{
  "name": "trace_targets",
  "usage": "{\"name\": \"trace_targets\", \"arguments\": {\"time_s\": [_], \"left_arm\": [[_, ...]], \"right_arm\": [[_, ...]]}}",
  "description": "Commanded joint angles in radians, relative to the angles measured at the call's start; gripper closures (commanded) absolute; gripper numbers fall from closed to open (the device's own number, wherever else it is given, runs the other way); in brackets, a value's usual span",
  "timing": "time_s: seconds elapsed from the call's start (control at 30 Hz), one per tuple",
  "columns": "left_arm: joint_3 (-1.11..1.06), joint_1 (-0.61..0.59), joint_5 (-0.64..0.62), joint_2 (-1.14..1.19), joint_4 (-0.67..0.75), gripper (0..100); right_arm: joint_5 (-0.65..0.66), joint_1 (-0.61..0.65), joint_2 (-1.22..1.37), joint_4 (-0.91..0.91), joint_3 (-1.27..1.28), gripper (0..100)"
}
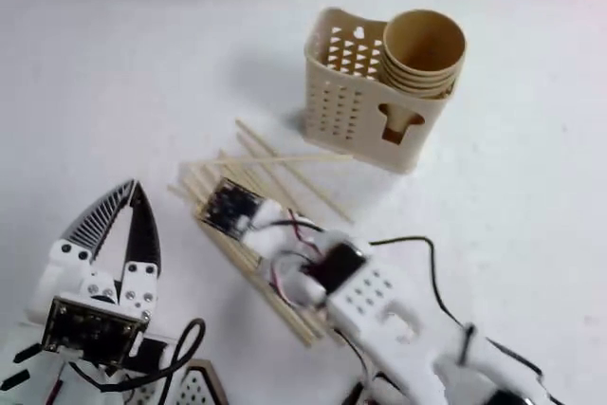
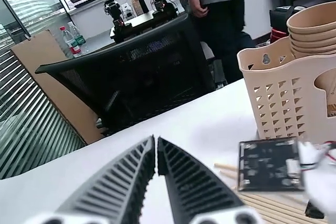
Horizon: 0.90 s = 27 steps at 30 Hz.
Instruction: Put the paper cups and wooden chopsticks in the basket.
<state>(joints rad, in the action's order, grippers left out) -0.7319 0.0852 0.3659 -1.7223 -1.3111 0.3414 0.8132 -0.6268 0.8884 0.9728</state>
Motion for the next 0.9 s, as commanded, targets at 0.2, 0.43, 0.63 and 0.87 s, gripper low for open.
{"name": "trace_targets", "arguments": {"time_s": [0.2, 0.43, 0.63, 0.87], "left_arm": [[-0.003, -0.008, 0.081, 0.001, -0.066, 97], [-0.077, -0.024, 0.173, 0.001, -0.084, 97], [-0.121, -0.183, 0.169, 0.001, -0.043, 97], [-0.126, -0.246, 0.167, 0.001, -0.021, 97]], "right_arm": [[0.005, -0.019, 0.441, 0.001, -0.281, 82.8], [0.009, -0.042, 0.616, -0.001, -0.377, 82.8], [0.011, -0.042, 0.708, 0.025, -0.419, 86.1], [0.011, -0.045, 0.705, 0.048, -0.448, 97.6]]}}
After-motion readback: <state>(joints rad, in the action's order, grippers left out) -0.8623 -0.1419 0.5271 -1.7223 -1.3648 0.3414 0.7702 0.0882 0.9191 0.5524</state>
